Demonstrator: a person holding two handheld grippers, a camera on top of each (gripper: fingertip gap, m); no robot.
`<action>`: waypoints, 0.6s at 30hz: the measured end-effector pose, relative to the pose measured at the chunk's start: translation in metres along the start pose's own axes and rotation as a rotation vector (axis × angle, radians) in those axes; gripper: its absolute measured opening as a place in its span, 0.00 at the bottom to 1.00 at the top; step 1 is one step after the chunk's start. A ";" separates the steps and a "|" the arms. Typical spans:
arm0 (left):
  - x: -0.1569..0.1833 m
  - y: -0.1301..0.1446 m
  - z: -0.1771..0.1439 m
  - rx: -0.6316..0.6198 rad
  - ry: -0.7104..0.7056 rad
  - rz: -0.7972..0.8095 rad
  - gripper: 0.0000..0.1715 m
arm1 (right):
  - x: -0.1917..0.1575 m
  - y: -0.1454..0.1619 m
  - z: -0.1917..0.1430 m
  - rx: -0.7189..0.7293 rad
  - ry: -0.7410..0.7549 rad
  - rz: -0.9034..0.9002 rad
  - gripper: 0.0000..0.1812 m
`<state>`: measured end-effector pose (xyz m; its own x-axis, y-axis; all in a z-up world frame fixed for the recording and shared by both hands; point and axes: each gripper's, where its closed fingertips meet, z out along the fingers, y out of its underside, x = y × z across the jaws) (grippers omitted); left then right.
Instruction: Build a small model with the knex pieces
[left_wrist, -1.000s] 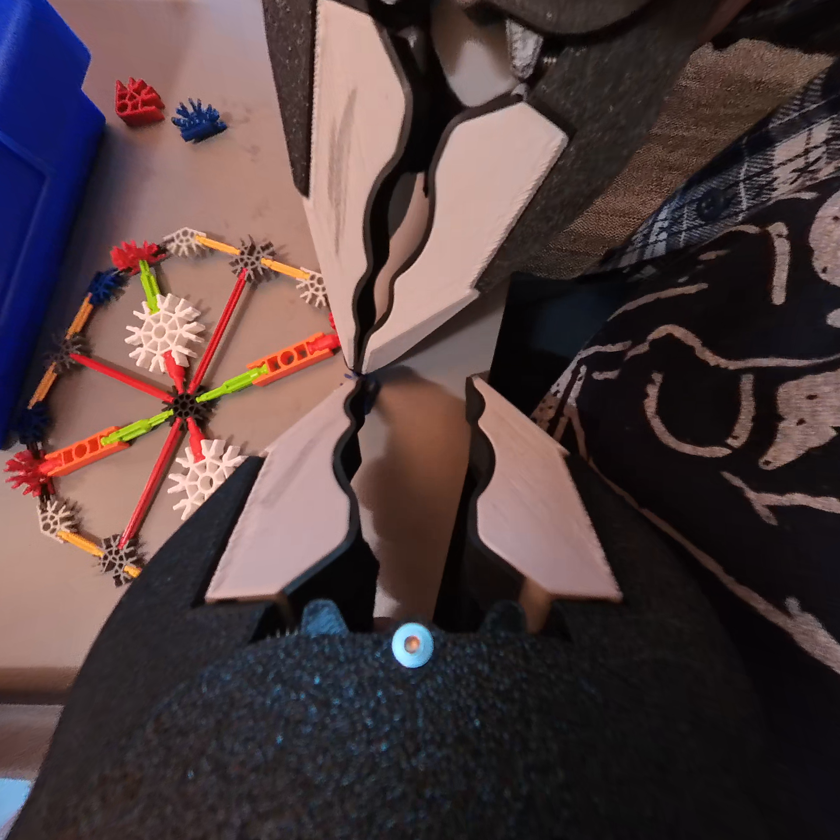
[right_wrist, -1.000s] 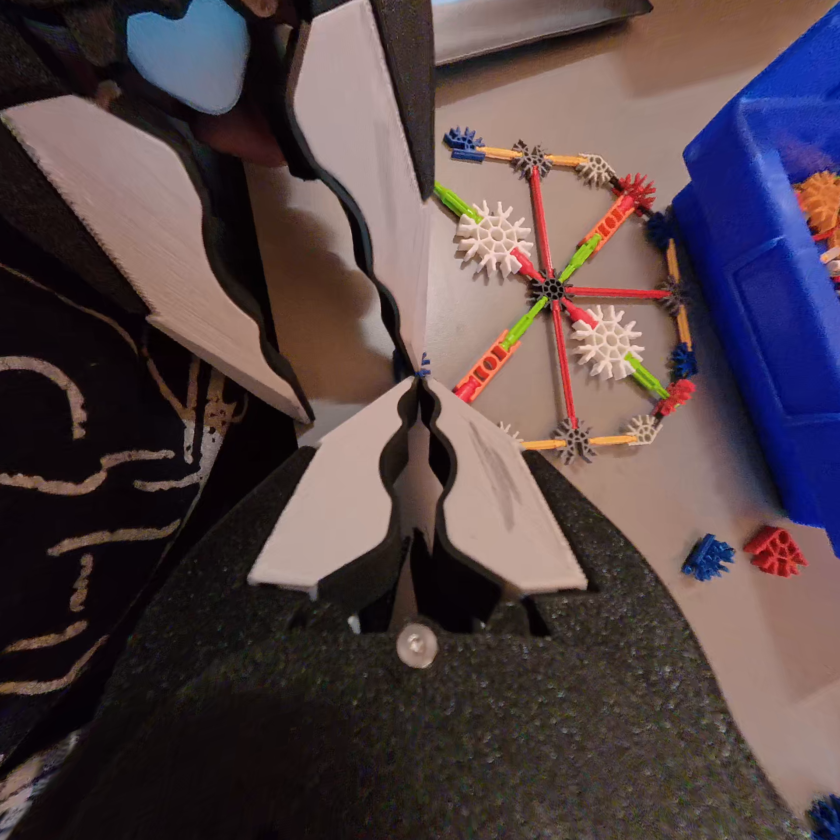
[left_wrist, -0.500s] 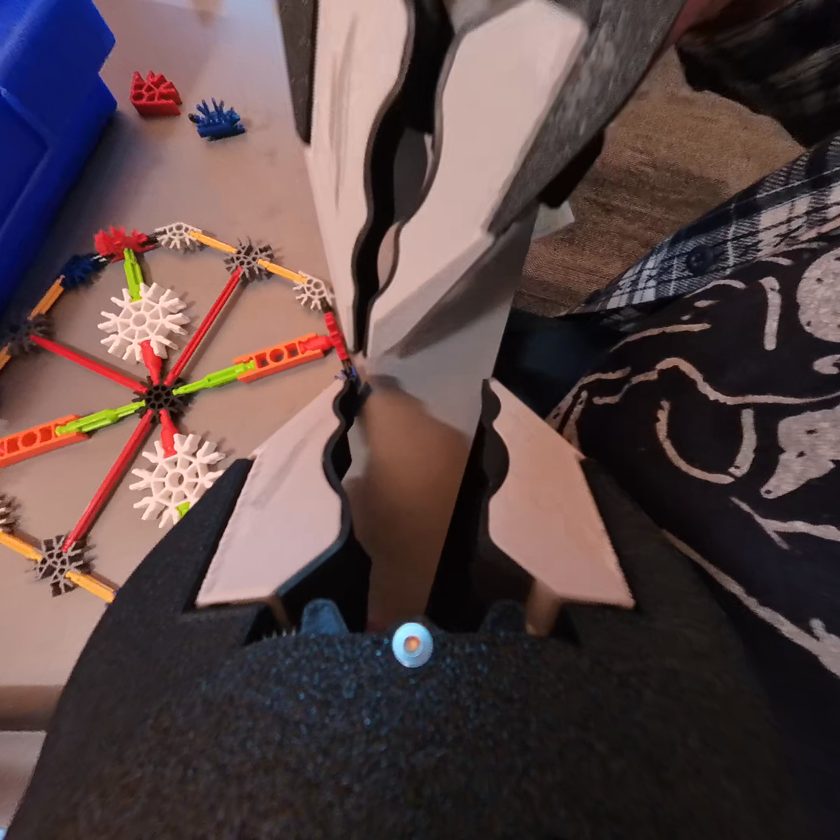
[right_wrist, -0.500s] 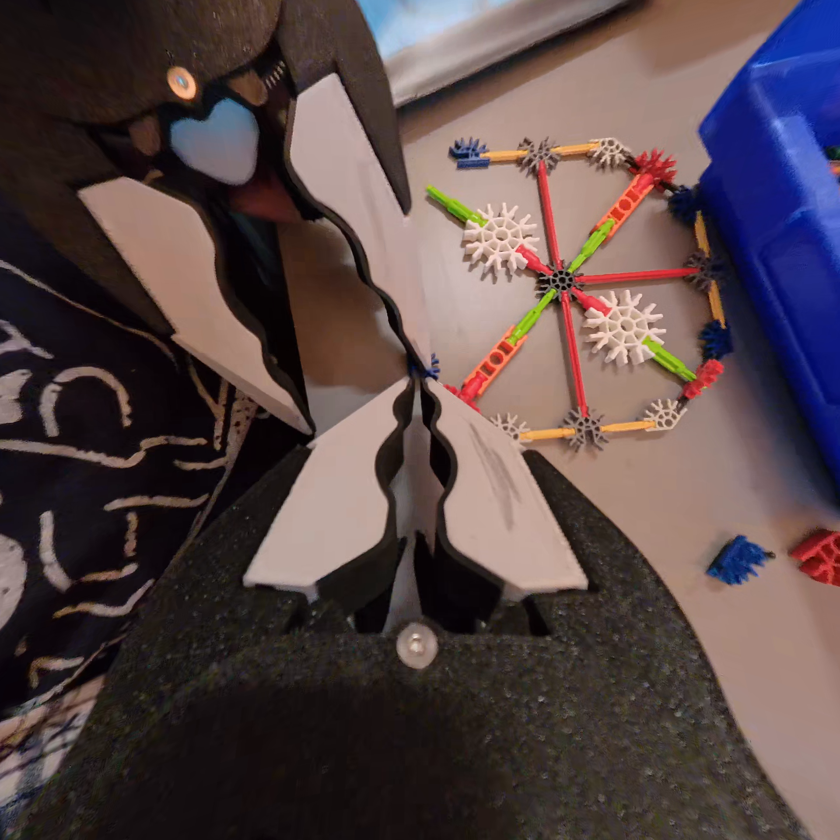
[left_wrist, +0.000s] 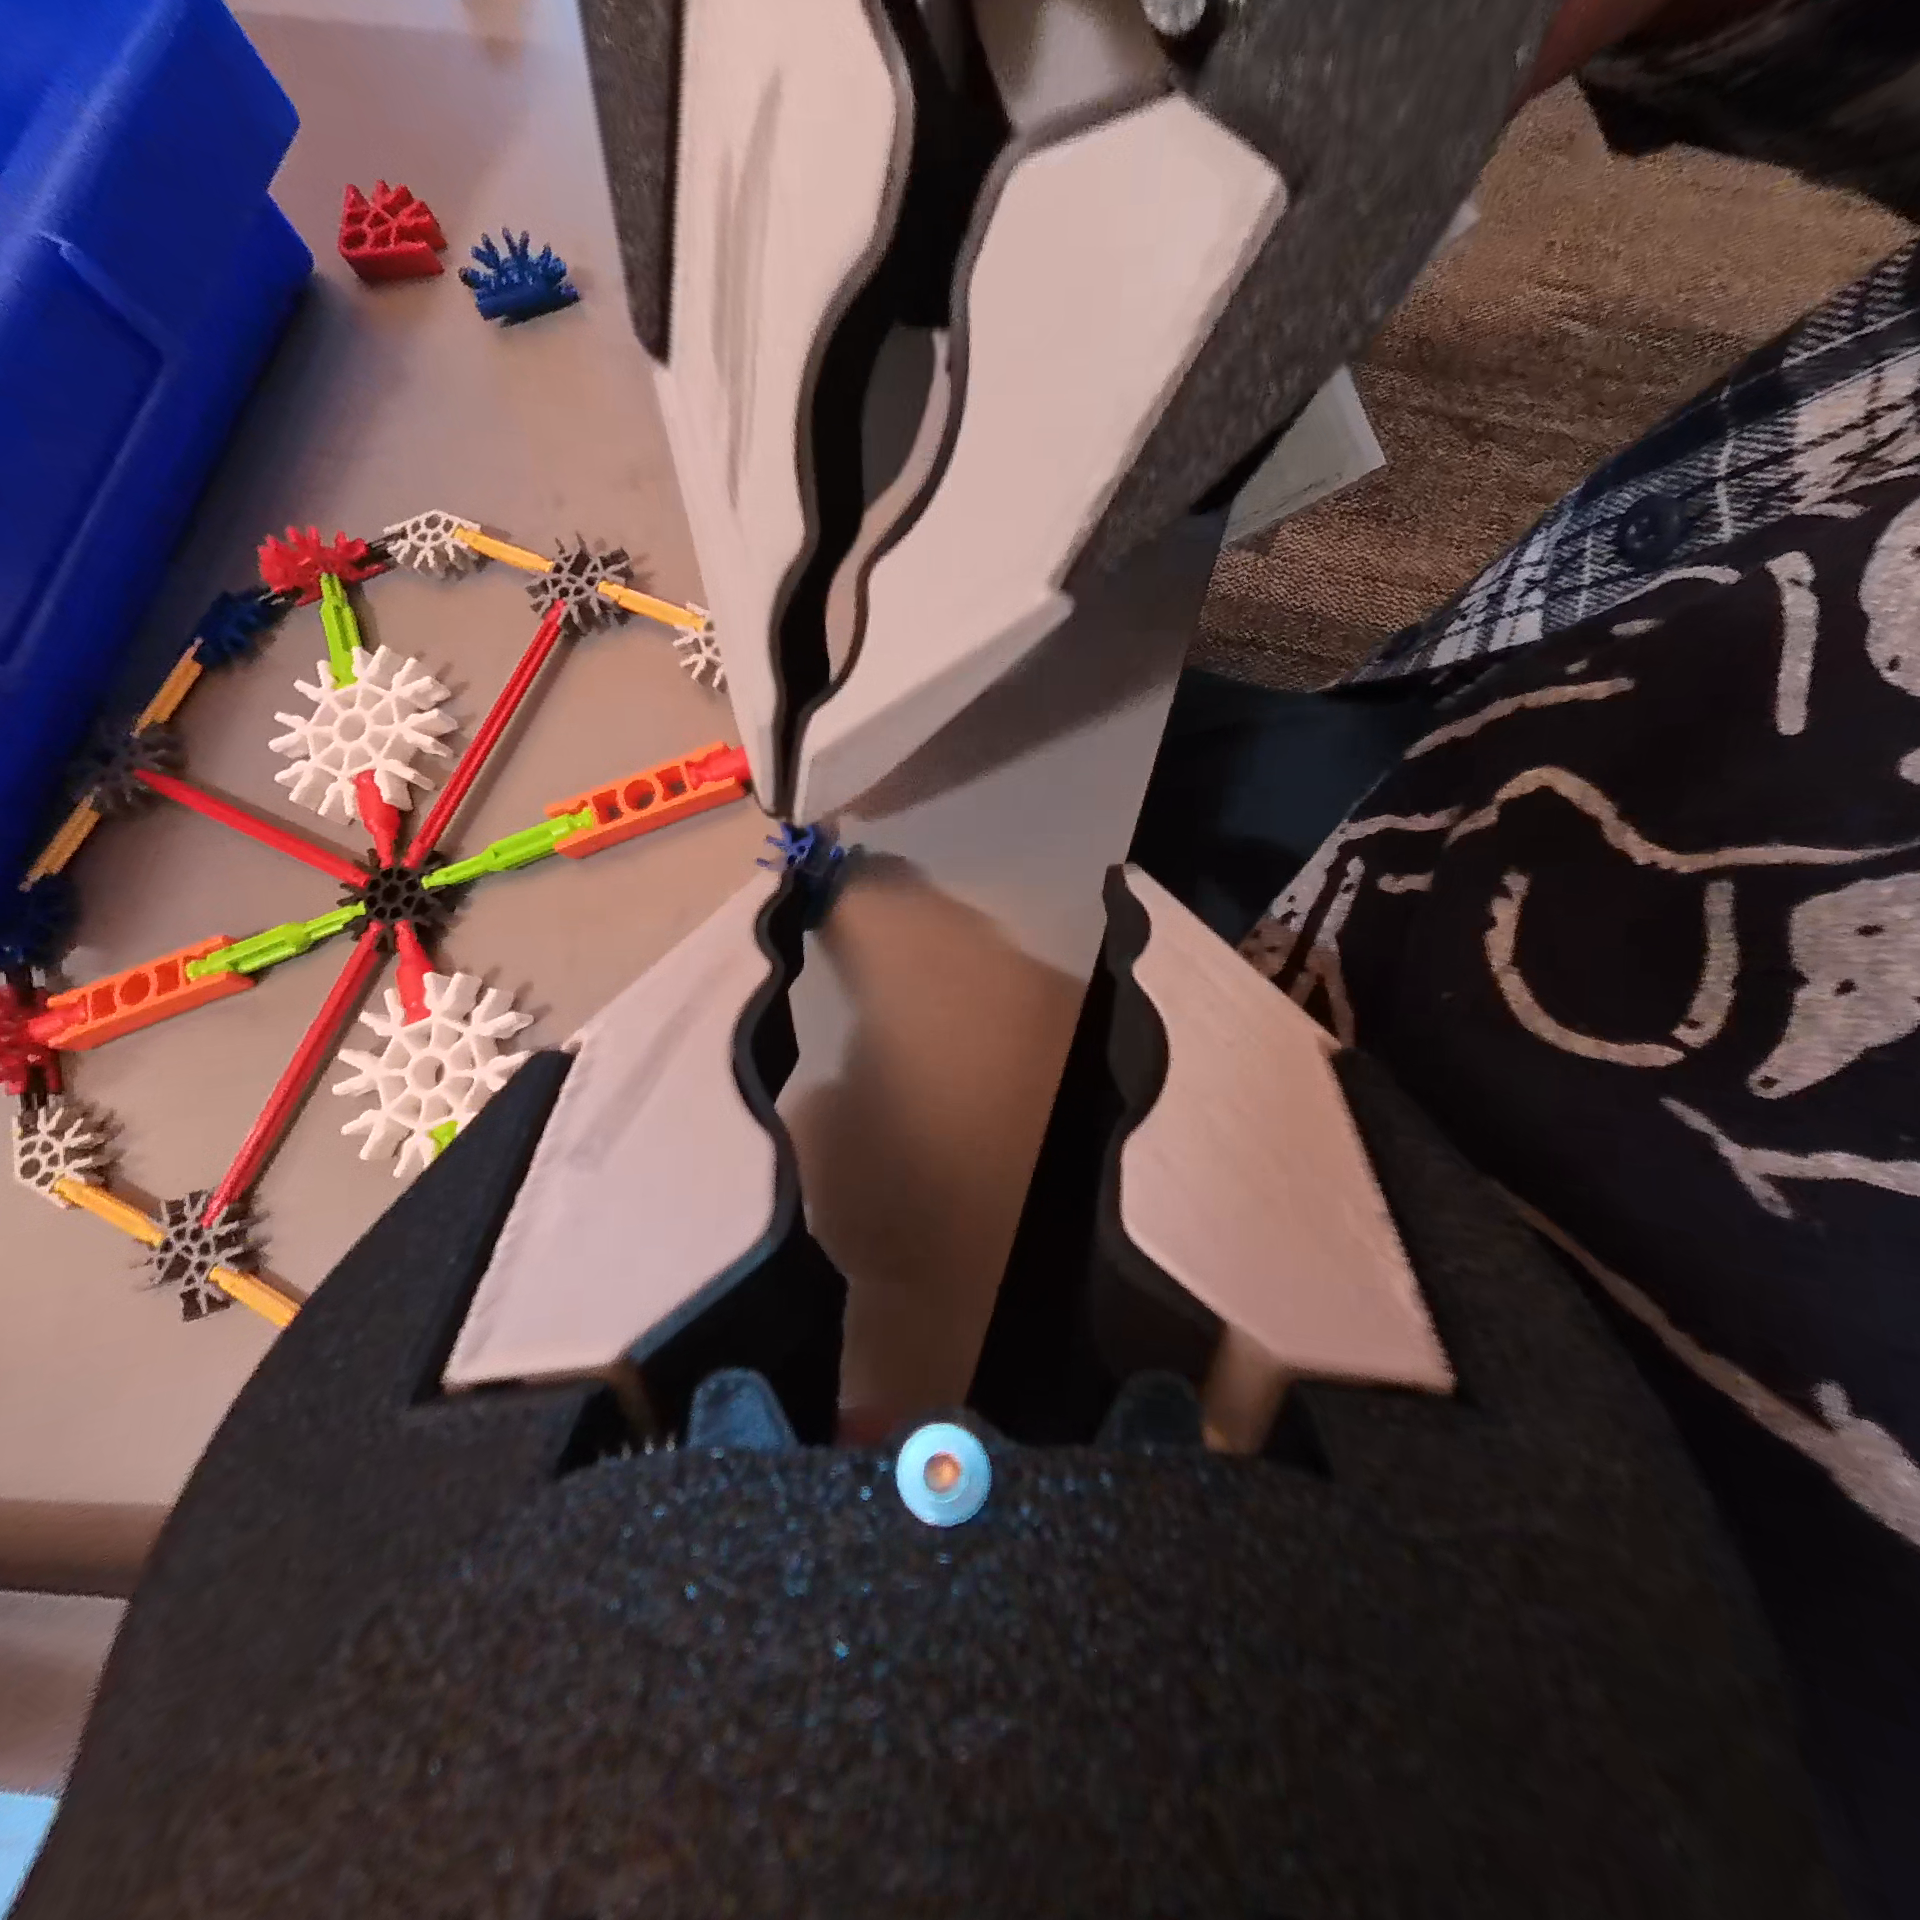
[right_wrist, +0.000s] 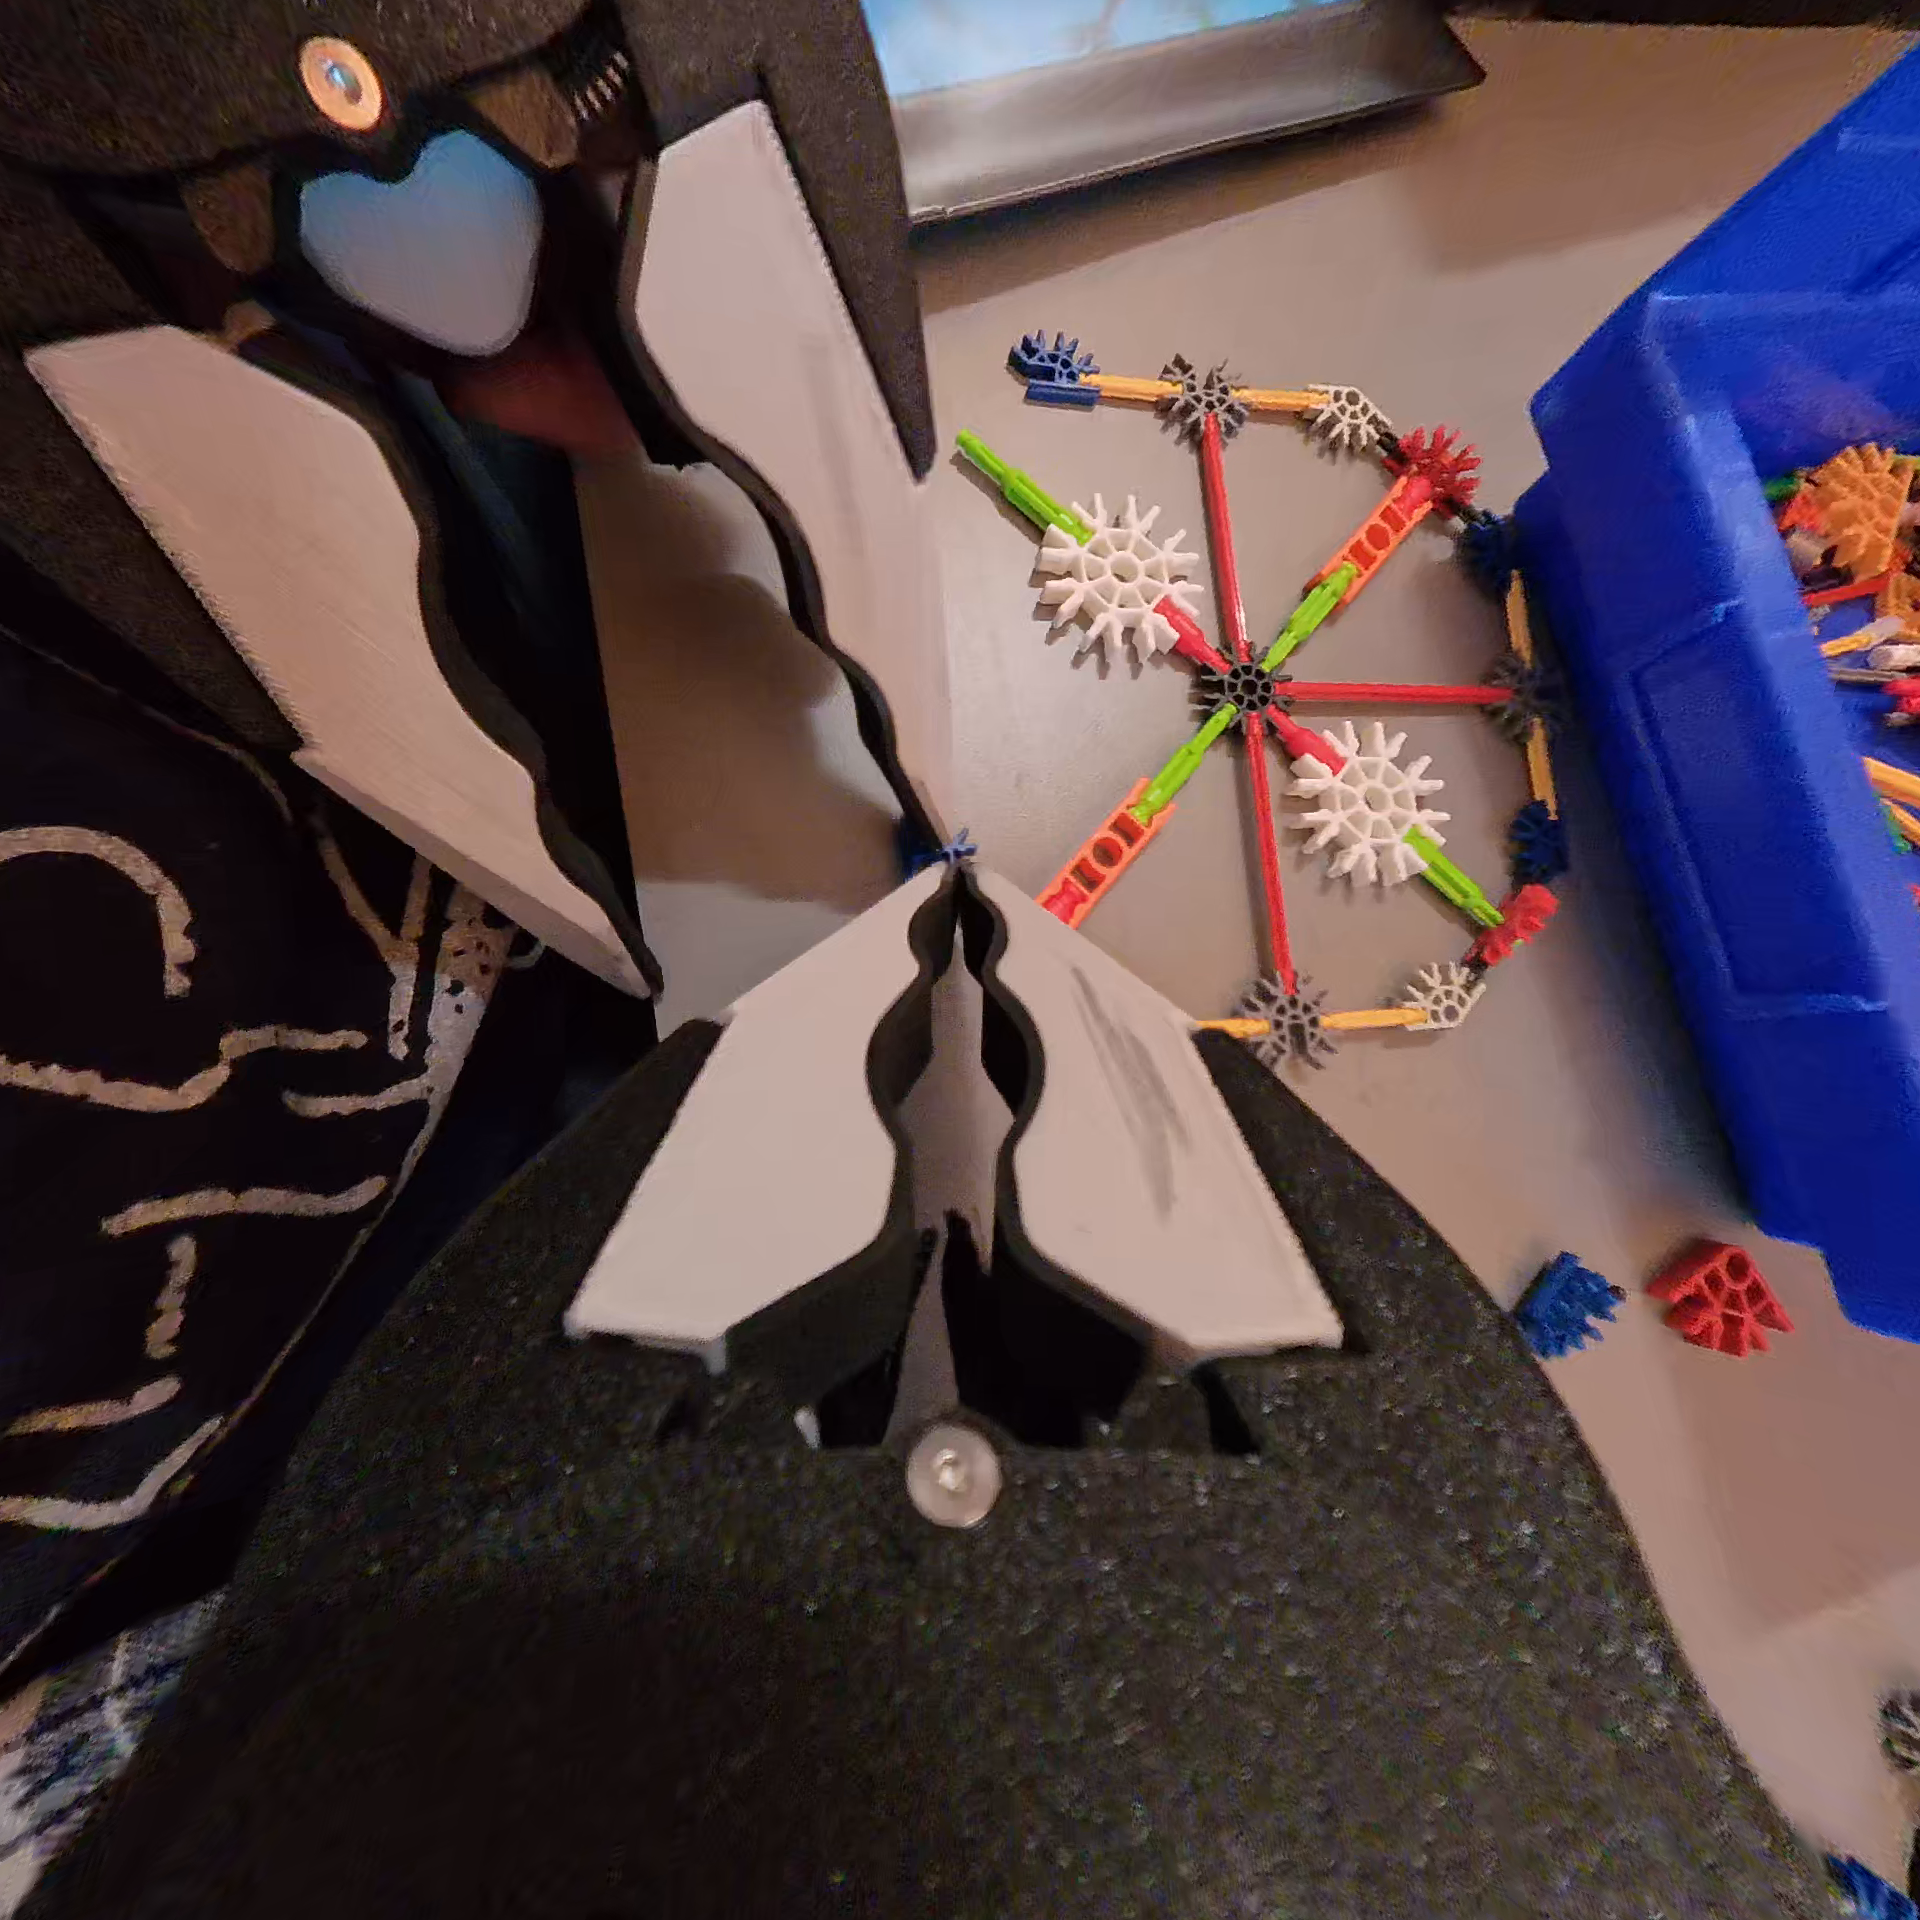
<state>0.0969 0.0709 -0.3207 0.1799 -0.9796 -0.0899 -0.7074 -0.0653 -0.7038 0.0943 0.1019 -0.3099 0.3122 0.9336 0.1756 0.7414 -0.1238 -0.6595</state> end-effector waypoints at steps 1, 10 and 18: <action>0.000 0.000 0.000 0.000 0.003 -0.001 0.34 | -0.001 0.001 0.002 -0.008 0.005 -0.004 0.00; 0.002 0.000 0.002 -0.001 0.021 0.004 0.37 | -0.001 0.007 0.007 -0.095 0.001 0.010 0.00; 0.004 0.000 0.004 0.005 0.026 -0.008 0.37 | -0.003 0.008 0.008 -0.159 -0.104 0.069 0.00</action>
<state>0.1002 0.0679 -0.3238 0.1675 -0.9837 -0.0662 -0.7026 -0.0720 -0.7079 0.0951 0.1011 -0.3215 0.3087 0.9497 0.0525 0.8076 -0.2326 -0.5419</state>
